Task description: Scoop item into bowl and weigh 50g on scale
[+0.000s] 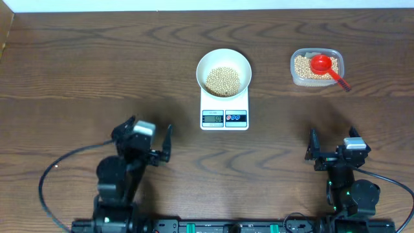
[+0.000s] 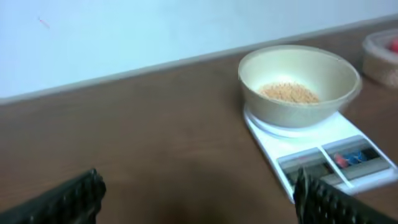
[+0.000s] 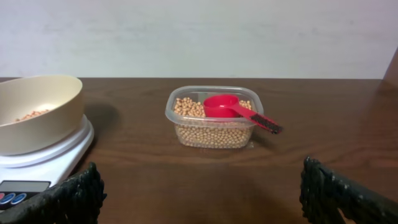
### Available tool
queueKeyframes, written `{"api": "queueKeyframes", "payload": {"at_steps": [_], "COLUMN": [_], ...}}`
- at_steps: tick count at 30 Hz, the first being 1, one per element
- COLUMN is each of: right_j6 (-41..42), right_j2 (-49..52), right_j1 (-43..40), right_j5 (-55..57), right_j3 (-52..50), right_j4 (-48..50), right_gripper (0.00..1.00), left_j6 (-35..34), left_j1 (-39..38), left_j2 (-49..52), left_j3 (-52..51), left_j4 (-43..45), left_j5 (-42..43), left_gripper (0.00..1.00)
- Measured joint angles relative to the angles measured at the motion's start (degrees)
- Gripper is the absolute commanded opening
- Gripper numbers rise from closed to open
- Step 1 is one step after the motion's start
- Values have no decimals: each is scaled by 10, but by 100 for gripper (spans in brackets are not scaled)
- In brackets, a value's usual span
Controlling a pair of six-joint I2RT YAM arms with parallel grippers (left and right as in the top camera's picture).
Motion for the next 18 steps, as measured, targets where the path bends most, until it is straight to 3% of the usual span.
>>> {"api": "queueKeyframes", "payload": {"at_steps": [9, 18], "right_j6": [0, 0], "right_j2": [0, -1], "right_j1": [0, 0], "right_j5": [0, 0], "right_j3": [0, 0], "right_j4": [0, 0], "right_gripper": [99, 99], "left_j6": [6, 7], "left_j1": [66, 68], "left_j2": [-132, -198], "left_j3": [-120, -129], "left_j4": [34, -6], "left_j5": [-3, -42], "left_gripper": [99, 99]}}
